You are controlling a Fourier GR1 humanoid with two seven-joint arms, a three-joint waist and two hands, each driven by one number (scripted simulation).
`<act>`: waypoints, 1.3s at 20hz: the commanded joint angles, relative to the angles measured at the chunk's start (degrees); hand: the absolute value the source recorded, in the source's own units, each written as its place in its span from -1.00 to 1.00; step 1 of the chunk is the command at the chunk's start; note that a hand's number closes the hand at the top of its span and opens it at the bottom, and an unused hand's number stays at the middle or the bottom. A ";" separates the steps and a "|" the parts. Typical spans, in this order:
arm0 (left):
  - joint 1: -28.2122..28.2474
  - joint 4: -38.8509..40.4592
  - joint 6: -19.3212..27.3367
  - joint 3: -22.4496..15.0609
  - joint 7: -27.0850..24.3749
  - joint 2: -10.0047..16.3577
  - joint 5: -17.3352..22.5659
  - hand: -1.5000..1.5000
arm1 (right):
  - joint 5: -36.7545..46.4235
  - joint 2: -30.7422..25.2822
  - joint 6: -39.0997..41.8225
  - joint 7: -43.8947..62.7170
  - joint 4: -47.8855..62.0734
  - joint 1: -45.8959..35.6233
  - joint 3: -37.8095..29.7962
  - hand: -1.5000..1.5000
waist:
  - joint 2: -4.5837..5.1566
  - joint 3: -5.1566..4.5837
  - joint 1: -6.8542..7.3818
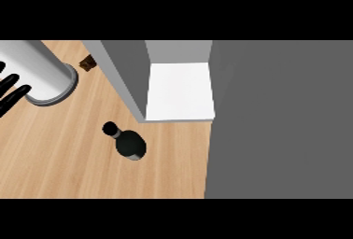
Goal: Pick up the wine, place it into the cabinet and close the cabinet
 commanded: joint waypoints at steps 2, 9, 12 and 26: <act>-2.18 8.22 -4.80 -0.36 -2.24 -1.08 -3.67 -1.00 | -2.71 -0.58 -0.82 4.06 -12.55 3.51 -0.63 -1.00 | 0.03 0.02 0.13; -1.51 11.79 -9.99 -4.96 -7.79 -7.78 -16.24 -1.00 | -4.98 -1.82 -0.27 5.63 -14.53 3.91 -2.05 -1.00 | -0.03 0.03 -0.16; -0.60 14.57 -12.76 -5.58 -11.74 -10.67 -21.86 -1.00 | -3.87 -1.01 -1.81 5.60 -14.68 3.32 -2.21 -1.00 | -0.03 0.00 -0.22; -6.02 32.17 -16.78 -4.95 -25.56 -13.42 -39.27 -1.00 | -3.39 -1.54 -2.89 8.96 -14.82 -0.72 -0.86 -1.00 | 0.12 -0.07 -0.19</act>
